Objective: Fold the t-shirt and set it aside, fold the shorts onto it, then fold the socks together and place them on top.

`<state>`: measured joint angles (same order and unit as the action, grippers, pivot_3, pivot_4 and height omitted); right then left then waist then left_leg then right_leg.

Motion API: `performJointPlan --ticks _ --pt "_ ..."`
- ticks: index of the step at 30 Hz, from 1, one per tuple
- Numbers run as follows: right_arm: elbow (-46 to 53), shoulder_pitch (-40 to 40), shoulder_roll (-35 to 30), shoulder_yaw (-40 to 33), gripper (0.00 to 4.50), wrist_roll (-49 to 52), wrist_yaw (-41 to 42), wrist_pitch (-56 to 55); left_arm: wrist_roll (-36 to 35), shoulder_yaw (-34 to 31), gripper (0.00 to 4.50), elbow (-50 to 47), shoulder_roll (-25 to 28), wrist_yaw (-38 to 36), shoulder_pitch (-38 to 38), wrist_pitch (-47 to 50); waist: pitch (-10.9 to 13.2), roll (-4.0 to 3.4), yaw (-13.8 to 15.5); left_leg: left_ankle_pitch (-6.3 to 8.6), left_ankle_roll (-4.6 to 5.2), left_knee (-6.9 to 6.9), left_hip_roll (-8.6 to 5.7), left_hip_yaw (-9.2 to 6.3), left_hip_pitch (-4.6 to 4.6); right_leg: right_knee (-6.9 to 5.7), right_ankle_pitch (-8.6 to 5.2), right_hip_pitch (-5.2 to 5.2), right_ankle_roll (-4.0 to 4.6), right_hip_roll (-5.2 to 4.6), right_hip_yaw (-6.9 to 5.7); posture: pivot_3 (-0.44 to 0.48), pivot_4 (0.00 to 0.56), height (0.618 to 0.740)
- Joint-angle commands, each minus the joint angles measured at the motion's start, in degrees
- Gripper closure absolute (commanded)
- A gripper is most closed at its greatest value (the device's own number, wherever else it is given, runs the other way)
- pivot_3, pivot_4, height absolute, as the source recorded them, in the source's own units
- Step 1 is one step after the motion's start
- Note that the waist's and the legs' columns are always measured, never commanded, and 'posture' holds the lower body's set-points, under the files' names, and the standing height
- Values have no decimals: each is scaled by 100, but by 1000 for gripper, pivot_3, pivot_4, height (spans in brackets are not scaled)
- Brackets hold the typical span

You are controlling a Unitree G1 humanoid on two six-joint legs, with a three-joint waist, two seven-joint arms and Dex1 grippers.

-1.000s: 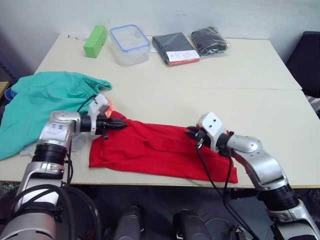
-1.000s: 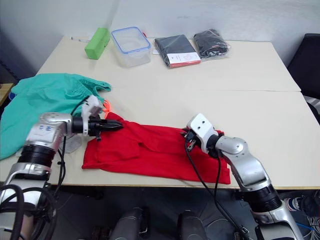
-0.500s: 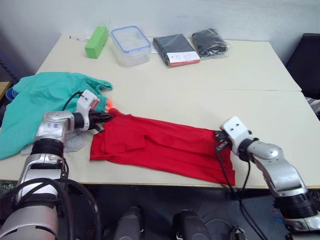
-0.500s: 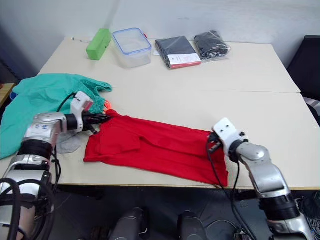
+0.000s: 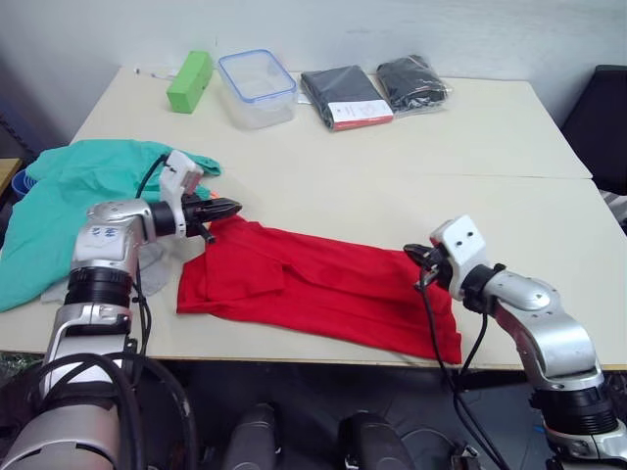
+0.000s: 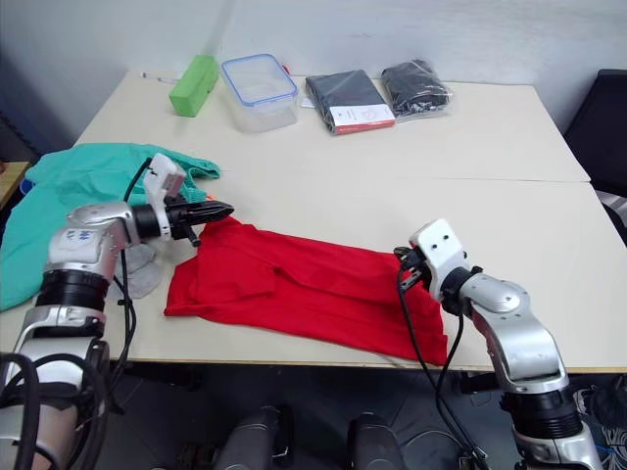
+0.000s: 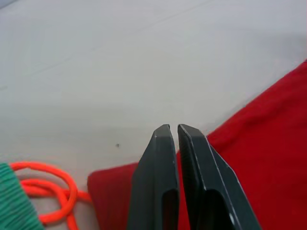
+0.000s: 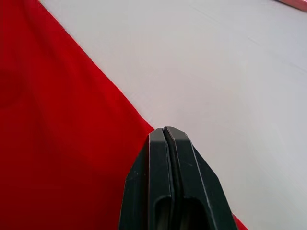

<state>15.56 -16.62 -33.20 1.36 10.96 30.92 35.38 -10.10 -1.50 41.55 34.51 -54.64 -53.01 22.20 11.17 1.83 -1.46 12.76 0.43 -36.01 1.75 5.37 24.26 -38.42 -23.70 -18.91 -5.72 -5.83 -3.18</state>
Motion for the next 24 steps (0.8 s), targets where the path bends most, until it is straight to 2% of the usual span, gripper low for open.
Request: performJointPlan --ticks 1,7,11,14,18,20,24 --pt "-367 -39 -70 112 4481 -371 -212 1 540 279 4260 855 -55 415 -343 -473 0 0 2 0 0 1 0 1 0 3 0 0 0 0 0 0 150 740" --pt "-603 306 -339 -107 4481 -670 -386 -11 973 292 4260 2178 -26 1223 -694 -993 0 3 -2 1 -2 0 5 1 -1 -10 0 -9 0 -1 -5 0 150 740" --pt "-407 690 -478 -570 4481 -575 -389 -8 946 83 4260 2466 207 1544 -737 -1233 -1 5 -14 1 -3 1 4 3 -7 -7 0 -1 0 -3 -5 0 150 740" --pt "-18 807 -318 -1039 4481 -120 -240 -69 691 -217 4260 2403 385 1464 -773 -1263 -1 6 -34 0 -5 2 9 5 -9 -8 0 -1 0 1 -9 0 150 740" --pt "644 914 -361 -1265 4481 408 214 -263 -23 -674 4260 1473 509 308 -603 -1035 -1 6 -22 -3 -10 9 11 17 -1 -14 0 -24 0 7 -23 0 150 740" --pt "968 916 -335 -1234 4481 634 336 -177 -395 -704 4260 517 519 -337 -282 -592 -1 6 -11 -3 -11 8 9 20 9 -26 0 -40 0 6 -23 0 150 740" --pt "1324 918 -309 -864 4481 770 482 -165 -860 -404 4260 -1496 541 -1067 619 311 -1 6 -9 -3 -11 10 9 12 10 -21 0 -34 0 4 16 0 150 740"
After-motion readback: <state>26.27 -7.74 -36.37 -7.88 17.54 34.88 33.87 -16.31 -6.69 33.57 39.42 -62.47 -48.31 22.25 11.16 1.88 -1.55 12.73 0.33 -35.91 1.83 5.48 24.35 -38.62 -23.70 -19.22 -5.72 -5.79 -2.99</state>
